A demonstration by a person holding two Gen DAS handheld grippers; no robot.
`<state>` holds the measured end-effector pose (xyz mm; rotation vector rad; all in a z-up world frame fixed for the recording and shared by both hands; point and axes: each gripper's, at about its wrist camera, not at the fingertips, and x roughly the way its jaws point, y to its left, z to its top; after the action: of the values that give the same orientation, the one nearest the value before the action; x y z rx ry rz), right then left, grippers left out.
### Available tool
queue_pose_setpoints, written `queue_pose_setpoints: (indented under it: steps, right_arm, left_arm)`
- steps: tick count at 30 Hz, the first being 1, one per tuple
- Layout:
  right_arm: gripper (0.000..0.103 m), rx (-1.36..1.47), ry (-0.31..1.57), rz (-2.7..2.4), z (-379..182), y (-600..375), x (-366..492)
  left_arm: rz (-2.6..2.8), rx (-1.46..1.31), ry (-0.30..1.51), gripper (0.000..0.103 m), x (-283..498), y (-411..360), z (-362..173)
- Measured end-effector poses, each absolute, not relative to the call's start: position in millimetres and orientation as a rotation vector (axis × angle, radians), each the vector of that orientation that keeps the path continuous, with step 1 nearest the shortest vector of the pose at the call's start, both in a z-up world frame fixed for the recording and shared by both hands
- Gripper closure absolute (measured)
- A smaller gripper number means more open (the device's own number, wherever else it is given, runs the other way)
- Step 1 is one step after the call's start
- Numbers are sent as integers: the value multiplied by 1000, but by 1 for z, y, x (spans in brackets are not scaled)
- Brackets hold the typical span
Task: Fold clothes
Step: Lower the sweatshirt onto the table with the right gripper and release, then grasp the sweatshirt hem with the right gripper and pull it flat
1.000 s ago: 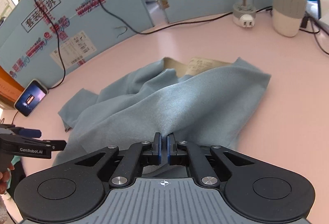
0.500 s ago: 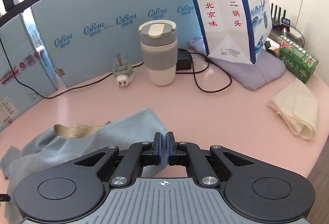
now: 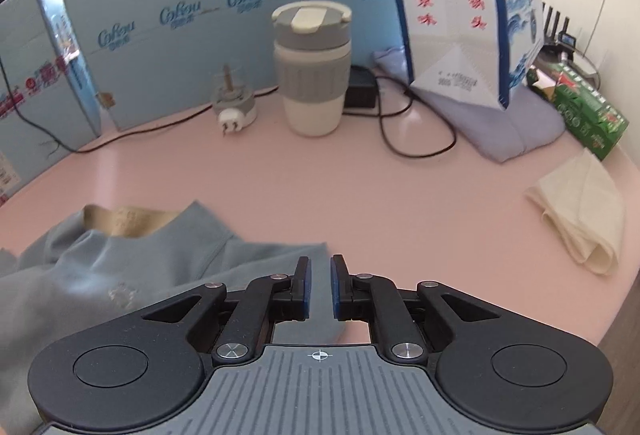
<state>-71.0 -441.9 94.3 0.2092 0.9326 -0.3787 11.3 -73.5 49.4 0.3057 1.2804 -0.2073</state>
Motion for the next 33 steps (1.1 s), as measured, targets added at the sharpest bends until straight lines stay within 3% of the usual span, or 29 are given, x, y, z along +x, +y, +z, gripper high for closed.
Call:
queue_pose_setpoints:
  steps: [6, 8, 10, 15, 28, 31, 33]
  right_arm:
    - [88, 316, 1016, -226, 71, -407, -90]
    - [81, 388, 1039, -126, 64, -398, -97]
    - [67, 473, 1059, -50, 57, -392, -104]
    - [67, 646, 1132, 58, 36, -371, -115]
    - [67, 535, 1234, 219, 27, -295, -107]
    - [69, 569, 1215, 173, 24, -295, -108]
    - [77, 549, 1206, 142, 25, -293, -109]
  left_arm:
    - [-249, 270, 1273, 11, 4, -72, 45]
    - [-276, 230, 1257, 11, 1, -71, 44]
    - [-301, 201, 1251, 11, -2, -70, 41]
    - [-339, 179, 1237, 11, -11, -66, 36]
    - [-379, 154, 1214, 10, -22, -47, 35]
    - [-395, 146, 1210, 6, -24, -44, 34]
    - [-404, 135, 1207, 5, -26, -42, 34]
